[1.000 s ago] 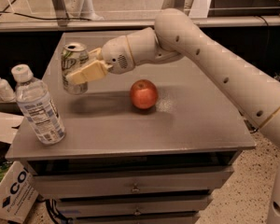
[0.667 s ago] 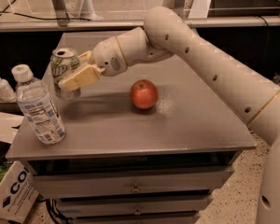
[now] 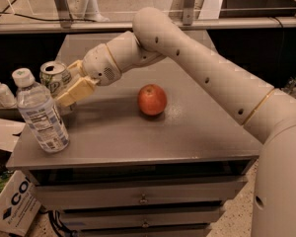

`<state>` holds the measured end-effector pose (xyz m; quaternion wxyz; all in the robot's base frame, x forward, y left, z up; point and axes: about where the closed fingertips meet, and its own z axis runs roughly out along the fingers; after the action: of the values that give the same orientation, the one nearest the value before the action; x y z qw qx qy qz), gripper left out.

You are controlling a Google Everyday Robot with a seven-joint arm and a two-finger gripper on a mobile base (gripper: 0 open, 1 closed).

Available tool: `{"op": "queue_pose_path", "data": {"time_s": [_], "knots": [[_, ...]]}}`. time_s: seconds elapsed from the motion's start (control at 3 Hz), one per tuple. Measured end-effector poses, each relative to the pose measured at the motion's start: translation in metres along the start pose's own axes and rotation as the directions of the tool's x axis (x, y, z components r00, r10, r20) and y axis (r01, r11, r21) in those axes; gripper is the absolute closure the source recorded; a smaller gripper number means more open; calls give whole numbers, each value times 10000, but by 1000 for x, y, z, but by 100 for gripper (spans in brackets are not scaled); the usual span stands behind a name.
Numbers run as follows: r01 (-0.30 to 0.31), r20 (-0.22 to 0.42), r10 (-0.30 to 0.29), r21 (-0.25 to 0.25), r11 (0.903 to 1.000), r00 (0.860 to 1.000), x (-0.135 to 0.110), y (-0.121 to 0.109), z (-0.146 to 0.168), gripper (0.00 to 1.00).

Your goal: Move 7up can near blue plastic bottle

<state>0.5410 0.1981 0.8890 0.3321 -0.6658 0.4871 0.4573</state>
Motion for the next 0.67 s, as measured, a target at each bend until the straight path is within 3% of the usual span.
{"op": "queue_pose_path", "data": {"time_s": [0.67], "knots": [[1077,-471,-1096,-403,9934,9929,23,-23,13,100]]}}
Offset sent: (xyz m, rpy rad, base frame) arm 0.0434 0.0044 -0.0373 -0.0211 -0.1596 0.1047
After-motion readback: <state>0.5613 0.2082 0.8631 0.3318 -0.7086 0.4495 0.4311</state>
